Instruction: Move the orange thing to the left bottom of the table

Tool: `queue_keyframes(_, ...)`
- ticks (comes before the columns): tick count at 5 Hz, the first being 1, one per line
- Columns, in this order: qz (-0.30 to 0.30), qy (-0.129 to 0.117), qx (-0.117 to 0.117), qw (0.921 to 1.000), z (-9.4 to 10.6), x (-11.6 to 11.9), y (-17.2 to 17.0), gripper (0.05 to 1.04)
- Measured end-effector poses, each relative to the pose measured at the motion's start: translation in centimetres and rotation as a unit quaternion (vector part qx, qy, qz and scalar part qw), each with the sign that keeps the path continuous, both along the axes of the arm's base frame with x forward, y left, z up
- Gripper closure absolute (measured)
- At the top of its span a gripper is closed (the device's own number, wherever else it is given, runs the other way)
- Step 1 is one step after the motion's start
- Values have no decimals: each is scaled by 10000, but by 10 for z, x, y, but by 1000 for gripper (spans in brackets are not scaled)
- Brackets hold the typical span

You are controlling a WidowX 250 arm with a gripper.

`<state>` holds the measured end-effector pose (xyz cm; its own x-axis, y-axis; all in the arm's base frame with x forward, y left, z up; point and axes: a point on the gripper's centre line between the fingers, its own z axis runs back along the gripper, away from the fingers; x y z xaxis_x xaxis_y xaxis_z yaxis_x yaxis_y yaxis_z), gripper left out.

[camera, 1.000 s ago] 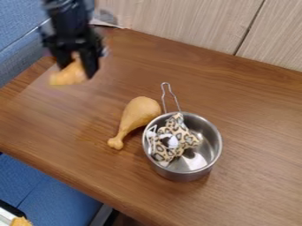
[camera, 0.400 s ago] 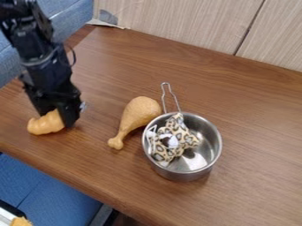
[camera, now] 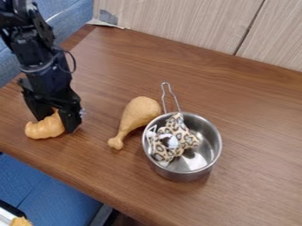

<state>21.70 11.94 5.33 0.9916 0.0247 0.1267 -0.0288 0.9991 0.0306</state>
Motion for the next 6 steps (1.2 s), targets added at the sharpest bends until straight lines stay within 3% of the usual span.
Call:
queue_keyframes(1, 78, -203, -48, 9998, 12, -3, 3, 79)
queue_keyframes(2, 139, -225, -190, 9995, 21, -3, 4, 83)
queue_keyframes(3, 89, -430, -168, 9989, 41, -2, 1, 83)
queue_keyframes(4, 123, -649, -317, 9973, 61, -1, 2, 83)
queue_keyframes(6, -39, -670, -244, 9975, 63, -2, 2, 83)
